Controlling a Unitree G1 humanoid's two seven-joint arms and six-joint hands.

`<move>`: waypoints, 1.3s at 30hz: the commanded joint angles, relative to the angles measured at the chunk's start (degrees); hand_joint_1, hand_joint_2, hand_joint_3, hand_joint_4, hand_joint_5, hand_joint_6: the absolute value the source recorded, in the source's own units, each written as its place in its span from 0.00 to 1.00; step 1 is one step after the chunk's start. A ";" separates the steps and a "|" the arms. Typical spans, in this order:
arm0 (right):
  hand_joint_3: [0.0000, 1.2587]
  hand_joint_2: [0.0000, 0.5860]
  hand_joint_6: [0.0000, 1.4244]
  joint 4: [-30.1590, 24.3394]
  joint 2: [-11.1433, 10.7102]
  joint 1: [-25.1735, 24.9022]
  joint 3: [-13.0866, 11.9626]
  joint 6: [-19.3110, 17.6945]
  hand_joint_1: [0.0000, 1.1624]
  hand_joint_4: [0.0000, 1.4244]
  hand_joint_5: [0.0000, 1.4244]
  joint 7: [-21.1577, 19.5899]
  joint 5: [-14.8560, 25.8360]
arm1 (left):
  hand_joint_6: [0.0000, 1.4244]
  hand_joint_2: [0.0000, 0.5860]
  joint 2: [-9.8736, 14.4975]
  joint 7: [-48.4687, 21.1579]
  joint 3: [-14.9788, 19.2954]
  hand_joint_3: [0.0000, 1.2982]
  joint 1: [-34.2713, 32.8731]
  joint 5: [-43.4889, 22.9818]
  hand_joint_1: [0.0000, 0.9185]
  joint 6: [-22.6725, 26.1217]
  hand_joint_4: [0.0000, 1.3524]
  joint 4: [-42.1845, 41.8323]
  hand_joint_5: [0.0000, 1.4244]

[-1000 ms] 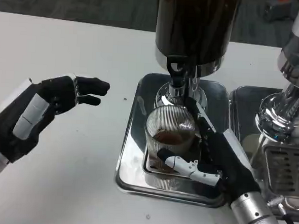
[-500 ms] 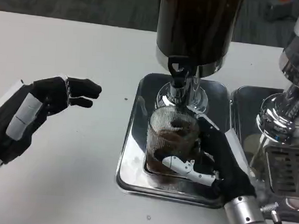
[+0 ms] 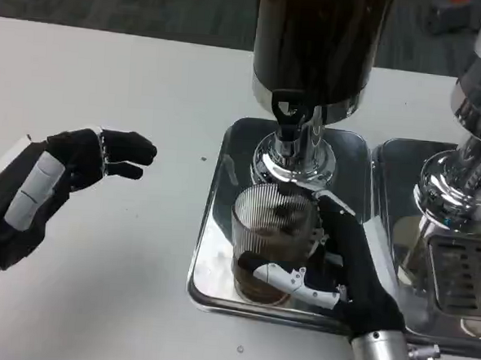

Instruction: Grasp the cup under the faucet to collect the drink, then remove the cup.

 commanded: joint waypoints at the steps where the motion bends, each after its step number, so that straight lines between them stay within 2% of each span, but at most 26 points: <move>1: 0.41 0.34 0.91 0.27 0.52 1.14 -0.37 -3.02 0.75 0.52 0.66 -4.37 -1.07 | 0.28 0.22 0.88 0.41 -0.07 0.39 0.42 1.01 0.00 0.44 0.29 0.51 0.24; 8: 0.47 0.34 0.95 -4.42 1.04 4.29 -1.17 -5.45 0.75 0.57 0.71 -9.10 -1.69 | 0.28 0.23 0.66 -0.04 -0.45 0.39 0.07 1.10 0.00 0.37 0.30 0.54 0.24; 13: 0.47 0.35 0.96 -9.51 0.78 7.02 -2.27 -5.80 0.76 0.57 0.72 -9.30 -1.06 | 0.28 0.24 0.39 -0.22 -0.87 0.39 -0.24 1.23 0.00 0.35 0.30 0.54 0.24; 21: 0.48 0.28 0.97 -16.46 0.64 10.75 -4.12 -4.79 0.79 0.56 0.71 -8.72 -0.88 | 0.28 0.24 0.11 -0.14 -2.14 0.39 -0.66 2.07 0.00 -0.82 0.28 0.45 0.23; 29: 0.50 0.25 0.98 -22.61 0.05 14.85 -6.22 -3.46 0.80 0.57 0.72 -7.16 -0.62 | 0.23 0.22 0.40 1.30 -4.51 0.31 0.66 6.79 0.00 -9.02 0.20 -3.70 0.18; 33: 0.50 0.25 0.98 -26.76 -1.09 17.60 -7.47 -2.46 0.80 0.57 0.72 -4.96 0.06 | 0.22 0.21 1.04 2.65 -5.33 0.28 1.69 8.61 0.00 -12.73 0.16 -7.22 0.16; 39: 0.52 0.25 0.97 -32.10 -1.62 20.81 -8.88 -1.60 0.80 0.58 0.72 -2.44 0.98 | 0.18 0.19 2.83 4.64 -5.62 0.20 4.10 10.55 0.00 -17.57 0.09 -12.45 0.10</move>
